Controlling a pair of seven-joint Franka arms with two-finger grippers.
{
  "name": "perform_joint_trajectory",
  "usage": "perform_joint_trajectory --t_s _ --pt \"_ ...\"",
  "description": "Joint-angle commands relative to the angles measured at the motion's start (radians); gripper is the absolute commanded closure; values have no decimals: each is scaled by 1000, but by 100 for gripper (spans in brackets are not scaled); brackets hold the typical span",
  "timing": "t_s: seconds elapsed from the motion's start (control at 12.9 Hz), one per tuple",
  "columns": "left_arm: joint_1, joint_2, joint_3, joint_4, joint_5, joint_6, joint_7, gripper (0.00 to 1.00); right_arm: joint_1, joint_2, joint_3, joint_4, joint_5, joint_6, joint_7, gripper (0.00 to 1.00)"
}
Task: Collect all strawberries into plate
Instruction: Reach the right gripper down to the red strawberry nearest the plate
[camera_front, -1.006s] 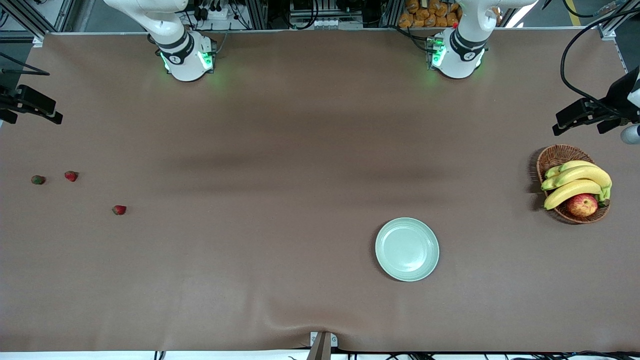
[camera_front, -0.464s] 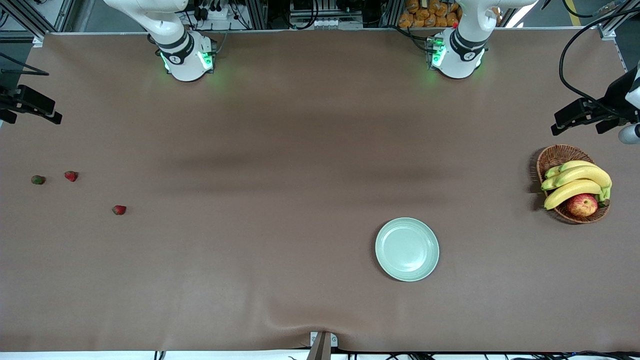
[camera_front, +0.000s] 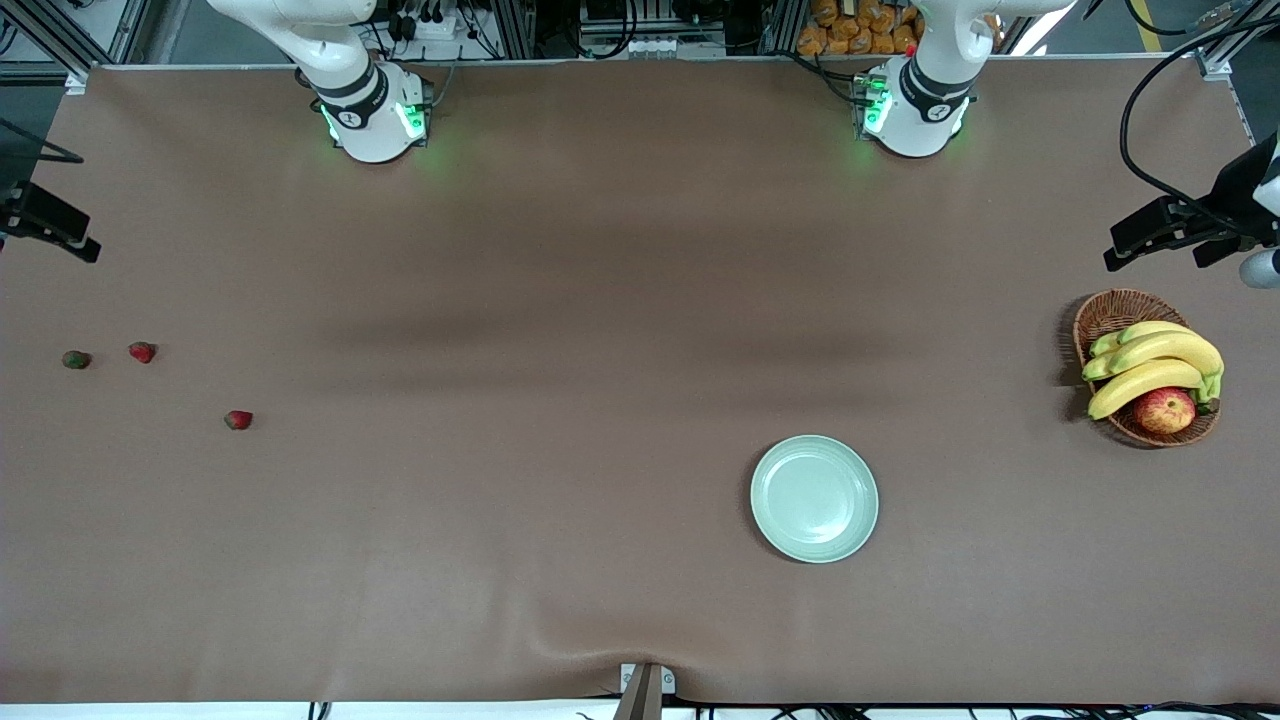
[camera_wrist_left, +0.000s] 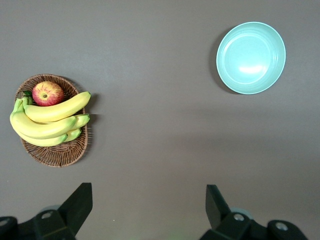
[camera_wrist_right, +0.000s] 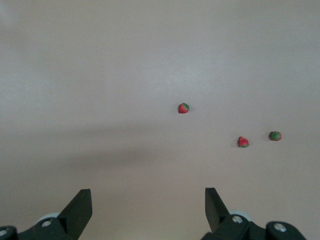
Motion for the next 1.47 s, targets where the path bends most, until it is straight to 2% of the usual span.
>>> perform_joint_trajectory --t_s 0.0,0.31,0.7,1.08,1.39 --pt "5 16 1 15 1 -11 4 0 -18 70 12 20 -21 62 -12 0" --pt "5 18 2 15 3 -11 3 0 -40 220 10 18 -21 155 -9 0" --pt "5 26 1 15 1 -11 3 0 -93 373 10 17 -18 202 -7 0" --pt "5 26 1 15 1 -11 1 0 -73 498 10 14 -12 219 -7 0" --pt "7 26 1 15 1 -11 4 0 -82 530 12 -6 -2 316 -20 0"
